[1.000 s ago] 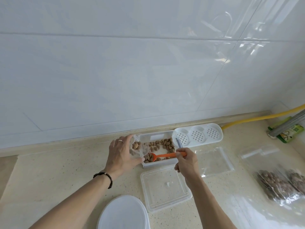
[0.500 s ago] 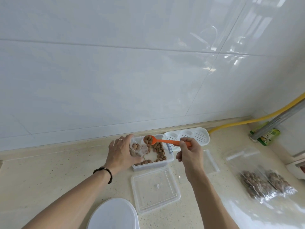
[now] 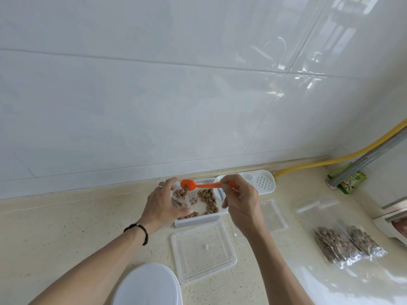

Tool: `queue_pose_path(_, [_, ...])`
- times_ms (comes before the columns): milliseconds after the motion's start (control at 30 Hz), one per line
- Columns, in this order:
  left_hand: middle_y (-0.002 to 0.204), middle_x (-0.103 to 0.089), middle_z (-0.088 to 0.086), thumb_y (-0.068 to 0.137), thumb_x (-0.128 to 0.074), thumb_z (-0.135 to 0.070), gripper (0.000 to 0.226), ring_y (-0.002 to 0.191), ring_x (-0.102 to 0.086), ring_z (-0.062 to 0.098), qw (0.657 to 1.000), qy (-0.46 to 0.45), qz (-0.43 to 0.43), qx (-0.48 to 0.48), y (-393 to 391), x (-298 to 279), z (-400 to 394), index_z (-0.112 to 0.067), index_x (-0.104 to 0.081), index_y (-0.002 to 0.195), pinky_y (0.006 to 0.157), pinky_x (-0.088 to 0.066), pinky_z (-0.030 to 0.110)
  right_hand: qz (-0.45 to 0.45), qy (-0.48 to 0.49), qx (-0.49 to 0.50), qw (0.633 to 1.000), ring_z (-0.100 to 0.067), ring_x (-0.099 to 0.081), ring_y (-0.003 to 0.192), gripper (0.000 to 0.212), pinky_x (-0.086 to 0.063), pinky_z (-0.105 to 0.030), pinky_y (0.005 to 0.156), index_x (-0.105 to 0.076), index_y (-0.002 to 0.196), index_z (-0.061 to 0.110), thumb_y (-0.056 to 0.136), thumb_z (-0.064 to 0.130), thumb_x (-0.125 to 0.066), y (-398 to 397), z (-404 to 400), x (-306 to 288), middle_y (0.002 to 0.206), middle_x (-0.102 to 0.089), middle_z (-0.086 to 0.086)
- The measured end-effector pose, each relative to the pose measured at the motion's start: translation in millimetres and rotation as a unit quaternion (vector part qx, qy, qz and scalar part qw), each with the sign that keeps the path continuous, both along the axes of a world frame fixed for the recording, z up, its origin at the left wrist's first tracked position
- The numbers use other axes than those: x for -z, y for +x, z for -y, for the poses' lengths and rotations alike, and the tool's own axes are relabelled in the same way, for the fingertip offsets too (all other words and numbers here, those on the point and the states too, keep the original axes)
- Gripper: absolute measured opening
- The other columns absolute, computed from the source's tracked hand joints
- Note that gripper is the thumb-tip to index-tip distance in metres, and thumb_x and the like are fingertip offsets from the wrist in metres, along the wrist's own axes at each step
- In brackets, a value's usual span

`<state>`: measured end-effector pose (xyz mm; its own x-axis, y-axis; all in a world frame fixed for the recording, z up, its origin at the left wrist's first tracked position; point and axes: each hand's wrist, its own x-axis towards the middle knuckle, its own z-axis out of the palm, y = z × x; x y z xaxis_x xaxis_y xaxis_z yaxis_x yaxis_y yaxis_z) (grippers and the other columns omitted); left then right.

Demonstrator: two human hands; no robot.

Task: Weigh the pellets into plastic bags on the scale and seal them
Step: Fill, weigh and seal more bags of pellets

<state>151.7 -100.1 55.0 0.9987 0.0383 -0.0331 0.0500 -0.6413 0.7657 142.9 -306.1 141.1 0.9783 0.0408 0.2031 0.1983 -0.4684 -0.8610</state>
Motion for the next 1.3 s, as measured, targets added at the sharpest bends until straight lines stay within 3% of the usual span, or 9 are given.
queue_pose_path(100, [0.125, -0.046, -0.005, 0.061, -0.086, -0.048, 0.094, 0.116, -0.044, 0.014, 1.0, -0.001, 0.003, -0.002, 1, 1, 1, -0.029, -0.035, 0.138, 0.1, -0.038, 0.036, 0.004, -0.014, -0.013, 1.0, -0.028, -0.056, 0.05, 0.025, -0.038, -0.028, 0.046, -0.063, 0.085, 0.026, 0.095, 0.005, -0.055, 1, -3, 5, 0.059, -0.058, 0.001])
queue_pose_path(267, [0.119, -0.045, -0.008, 0.06, -0.086, -0.046, 0.09, 0.115, -0.045, 0.012, 1.0, -0.012, 0.014, -0.016, 6, 4, -1, -0.031, -0.038, 0.135, 0.1, -0.038, 0.037, 0.026, 0.001, 0.007, 1.0, -0.038, -0.054, 0.055, 0.025, -0.04, -0.041, 0.047, -0.062, 0.085, 0.028, 0.096, 0.007, -0.055, 5, -6, 7, 0.061, -0.058, -0.006])
queue_pose_path(433, [0.115, -0.047, -0.01, 0.06, -0.086, -0.047, 0.087, 0.113, -0.046, 0.012, 0.999, -0.013, 0.019, -0.035, 5, 9, -13, -0.031, -0.041, 0.134, 0.097, -0.041, 0.036, 0.022, 0.017, 0.117, 0.993, -0.036, -0.058, 0.053, 0.024, -0.049, -0.052, 0.051, -0.06, 0.087, 0.028, 0.097, 0.007, -0.053, 19, 2, 27, 0.067, -0.062, 0.001])
queue_pose_path(533, [0.115, -0.048, -0.011, 0.06, -0.086, -0.047, 0.086, 0.107, -0.049, 0.008, 0.999, -0.007, 0.028, -0.043, 1, 11, -24, -0.033, -0.043, 0.133, 0.088, -0.039, 0.024, -0.04, -0.04, 0.154, 0.986, -0.029, -0.062, 0.059, 0.016, -0.053, -0.052, 0.059, -0.06, 0.091, 0.022, 0.097, 0.011, -0.05, 28, 11, 59, 0.075, -0.063, 0.007])
queue_pose_path(633, [0.113, -0.048, -0.013, 0.06, -0.086, -0.047, 0.083, 0.09, -0.047, -0.011, 0.998, 0.024, 0.038, -0.033, -4, 8, -34, -0.033, -0.045, 0.131, 0.078, -0.036, 0.007, -0.102, -0.06, 0.145, 0.982, -0.026, -0.064, 0.064, 0.015, -0.056, -0.046, 0.062, -0.06, 0.093, 0.021, 0.098, 0.013, -0.048, 31, 9, 82, 0.074, -0.062, 0.008])
queue_pose_path(800, [0.106, -0.049, -0.01, 0.06, -0.085, -0.05, 0.088, 0.082, -0.045, -0.015, 0.996, 0.061, 0.056, -0.028, -9, 5, -44, -0.028, -0.045, 0.134, 0.087, -0.041, 0.021, -0.193, 0.0, 0.053, 0.98, -0.02, -0.058, 0.046, 0.015, -0.044, -0.025, 0.043, -0.062, 0.094, 0.014, 0.099, 0.009, -0.049, 26, -7, 90, 0.076, -0.063, -0.004])
queue_pose_path(967, [0.107, -0.051, -0.008, 0.054, -0.075, -0.065, 0.098, 0.091, -0.05, 0.01, 0.996, 0.081, 0.036, -0.024, -8, 10, -46, -0.027, -0.041, 0.137, 0.092, -0.045, 0.037, -0.25, 0.053, 0.057, 0.965, -0.017, -0.054, 0.043, 0.012, -0.043, -0.026, 0.042, -0.062, 0.098, 0.008, 0.098, 0.006, -0.05, 27, -10, 88, 0.078, -0.066, -0.005])
queue_pose_path(1133, [0.105, -0.051, -0.008, 0.052, -0.075, -0.065, 0.098, 0.091, -0.048, 0.01, 0.996, 0.085, 0.036, -0.021, -4, 11, -41, -0.026, -0.041, 0.135, 0.093, -0.045, 0.039, -0.269, 0.138, 0.143, 0.942, -0.015, -0.055, 0.043, 0.013, -0.045, -0.026, 0.044, -0.062, 0.099, 0.007, 0.097, 0.003, -0.05, 25, -4, 86, 0.072, -0.066, -0.009])
queue_pose_path(1300, [0.105, -0.049, -0.011, 0.055, -0.08, -0.059, 0.096, 0.095, -0.049, 0.011, 0.996, 0.089, 0.03, -0.01, 4, 9, -33, -0.026, -0.041, 0.136, 0.096, -0.042, 0.04, -0.256, 0.196, 0.184, 0.929, -0.013, -0.054, 0.042, 0.011, -0.045, -0.027, 0.046, -0.061, 0.1, 0.007, 0.097, 0.003, -0.051, 25, 16, 77, 0.088, -0.072, -0.018])
